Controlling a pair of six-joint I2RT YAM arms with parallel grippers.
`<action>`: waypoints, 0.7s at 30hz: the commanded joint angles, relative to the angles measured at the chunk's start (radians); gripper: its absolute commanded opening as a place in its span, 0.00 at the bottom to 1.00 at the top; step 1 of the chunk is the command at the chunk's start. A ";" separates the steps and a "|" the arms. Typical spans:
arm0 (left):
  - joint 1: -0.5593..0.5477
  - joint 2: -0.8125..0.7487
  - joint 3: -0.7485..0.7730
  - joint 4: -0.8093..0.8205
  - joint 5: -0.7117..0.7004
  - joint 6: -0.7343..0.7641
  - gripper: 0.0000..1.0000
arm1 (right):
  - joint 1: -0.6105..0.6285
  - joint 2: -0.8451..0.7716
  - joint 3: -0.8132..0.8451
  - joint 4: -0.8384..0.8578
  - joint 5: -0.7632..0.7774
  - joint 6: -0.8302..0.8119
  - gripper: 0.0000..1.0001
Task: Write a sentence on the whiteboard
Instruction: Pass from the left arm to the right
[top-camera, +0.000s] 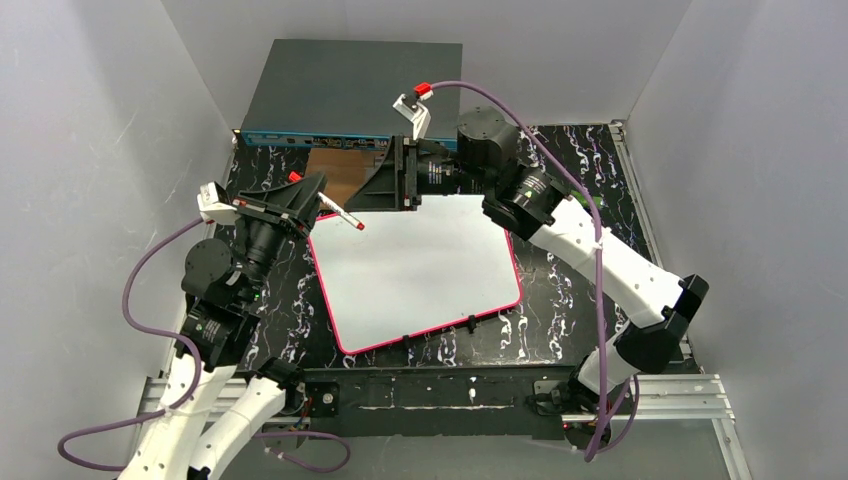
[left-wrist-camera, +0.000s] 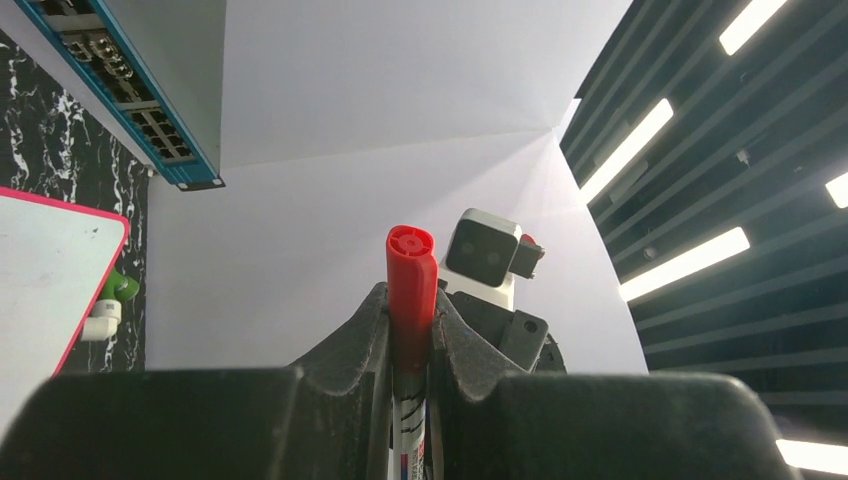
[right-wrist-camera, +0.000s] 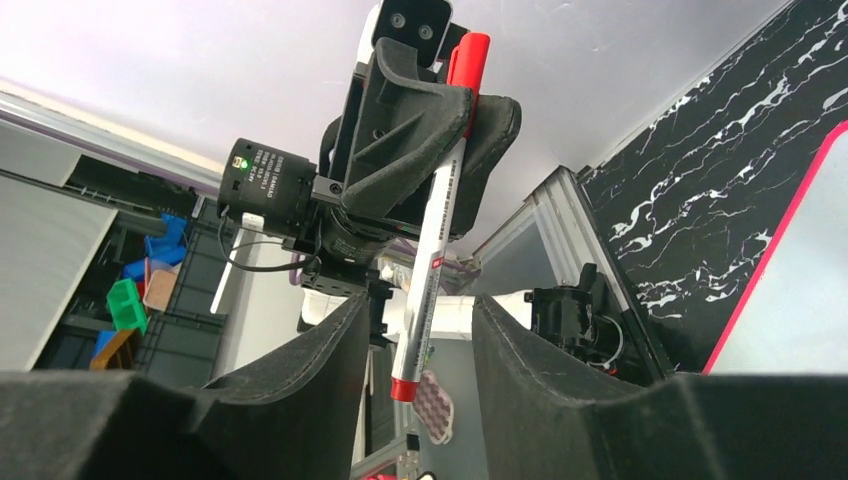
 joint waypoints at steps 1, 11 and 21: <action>-0.002 -0.010 0.059 -0.068 -0.003 0.002 0.00 | 0.008 0.003 0.053 0.021 -0.025 0.020 0.49; -0.002 -0.018 0.062 -0.069 0.051 0.003 0.00 | 0.058 0.086 0.148 -0.046 -0.064 0.023 0.36; -0.002 -0.003 0.087 -0.071 0.128 0.027 0.00 | 0.076 0.140 0.203 -0.080 -0.104 0.051 0.17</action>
